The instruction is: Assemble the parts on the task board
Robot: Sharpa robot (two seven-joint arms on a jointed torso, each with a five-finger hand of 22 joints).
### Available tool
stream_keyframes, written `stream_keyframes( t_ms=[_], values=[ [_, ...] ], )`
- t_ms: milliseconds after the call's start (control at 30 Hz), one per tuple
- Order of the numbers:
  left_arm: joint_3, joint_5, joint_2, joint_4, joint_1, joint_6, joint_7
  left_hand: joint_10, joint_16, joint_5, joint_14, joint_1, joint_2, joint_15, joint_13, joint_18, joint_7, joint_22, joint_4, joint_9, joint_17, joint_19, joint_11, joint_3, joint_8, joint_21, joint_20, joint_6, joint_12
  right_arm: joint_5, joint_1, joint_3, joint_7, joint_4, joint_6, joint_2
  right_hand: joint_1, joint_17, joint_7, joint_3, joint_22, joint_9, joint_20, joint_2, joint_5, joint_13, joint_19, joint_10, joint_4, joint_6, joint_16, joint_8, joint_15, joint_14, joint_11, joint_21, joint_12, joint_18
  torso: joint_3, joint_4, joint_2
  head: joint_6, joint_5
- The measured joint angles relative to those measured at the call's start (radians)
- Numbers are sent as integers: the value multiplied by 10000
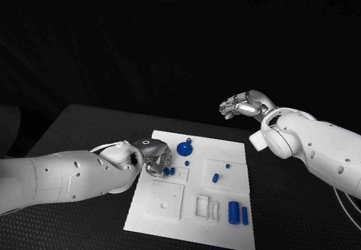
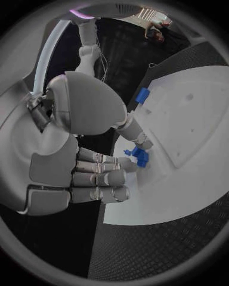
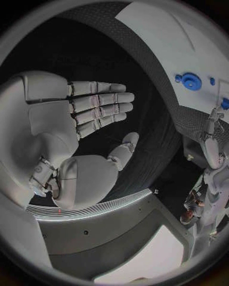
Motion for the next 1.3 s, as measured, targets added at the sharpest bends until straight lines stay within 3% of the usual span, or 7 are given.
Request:
stream_keyframes(
  t_ms=[800, 1300],
  values=[
    [7, 96, 266, -313, -58, 657, -120, -42, 0, 0, -33, -366, 258, 38, -247, -78, 35, 45, 421, -217, 35, -1, 42, -151, -98, -51, 2, -136, -104, 0, -1, 0, 1, 36, 0, 0, 0, -7, -1, 0, 6, -8, 0, 0, 0, -28, -1, 0, 0, 1, 0, 0, 0, 0, 0, 0, 0, 0, 2, -1, -4, -30, -40],
    [51, 141, 319, -385, -6, 1007, -279, -95, 37, 0, -36, -436, 445, 41, -417, -6, 46, 85, 575, -346, 57, -17, 95, -138, -148, -51, 18, -200, -228, 0, -1, 1, 2, 58, 0, -12, 0, -7, -1, 0, 6, -16, -1, 0, 0, -33, -1, 0, 0, 1, 0, 0, 0, 0, 0, 0, 0, 0, 0, 5, -8, -63, -63]
  ],
)
